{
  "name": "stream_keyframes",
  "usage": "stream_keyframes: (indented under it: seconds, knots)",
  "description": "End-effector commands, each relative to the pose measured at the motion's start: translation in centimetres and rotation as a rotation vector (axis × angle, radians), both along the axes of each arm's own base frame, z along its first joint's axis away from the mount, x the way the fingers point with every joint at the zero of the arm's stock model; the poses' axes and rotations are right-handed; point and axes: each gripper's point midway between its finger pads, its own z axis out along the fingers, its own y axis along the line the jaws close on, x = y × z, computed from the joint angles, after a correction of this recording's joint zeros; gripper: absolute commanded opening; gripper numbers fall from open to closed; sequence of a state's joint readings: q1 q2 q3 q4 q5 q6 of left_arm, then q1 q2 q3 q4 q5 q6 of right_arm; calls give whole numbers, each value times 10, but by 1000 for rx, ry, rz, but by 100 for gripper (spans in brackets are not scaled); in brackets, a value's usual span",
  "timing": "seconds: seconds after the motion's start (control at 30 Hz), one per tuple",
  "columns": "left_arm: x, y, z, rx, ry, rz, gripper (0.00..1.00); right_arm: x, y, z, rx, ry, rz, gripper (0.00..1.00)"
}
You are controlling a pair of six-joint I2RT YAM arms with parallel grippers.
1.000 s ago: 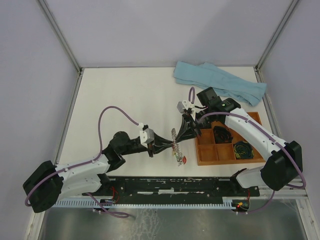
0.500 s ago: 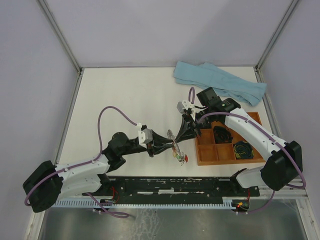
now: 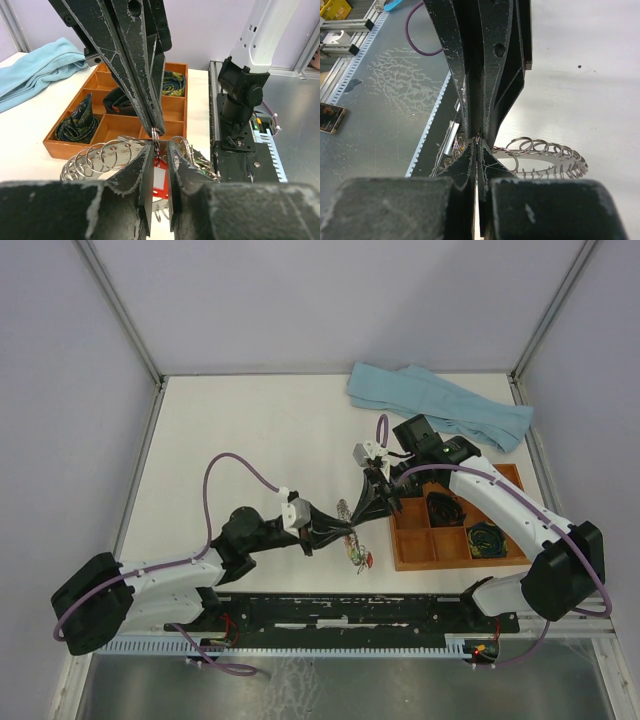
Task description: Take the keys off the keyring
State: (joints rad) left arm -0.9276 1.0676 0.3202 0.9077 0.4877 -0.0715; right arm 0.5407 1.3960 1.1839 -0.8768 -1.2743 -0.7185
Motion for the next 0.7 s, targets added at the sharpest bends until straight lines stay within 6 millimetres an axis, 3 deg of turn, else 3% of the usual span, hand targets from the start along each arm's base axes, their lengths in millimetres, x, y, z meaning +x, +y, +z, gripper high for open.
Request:
stream_keyframes:
  seconds: [0.0,0.1,0.23,0.4,0.57,0.67]
  knots:
    - [5,-2,23,-78,-6,33,21,5,8,21,77,-59,20,1]
    - [6,-1,24,-83,-5,43,20,5,7,21,75,-60,19,1]
    - [5,1,25,-87,-7,46,3,5,7,21,73,-63,18,1]
    - [8,4,22,-33,-2,68,3,12,5,16,26,-96,-16,2]
    - [14,9,19,151,47,112,3,18,-3,9,-44,-171,-47,30]
    - [15,16,15,296,86,123,3,19,-8,14,-72,-205,-56,38]
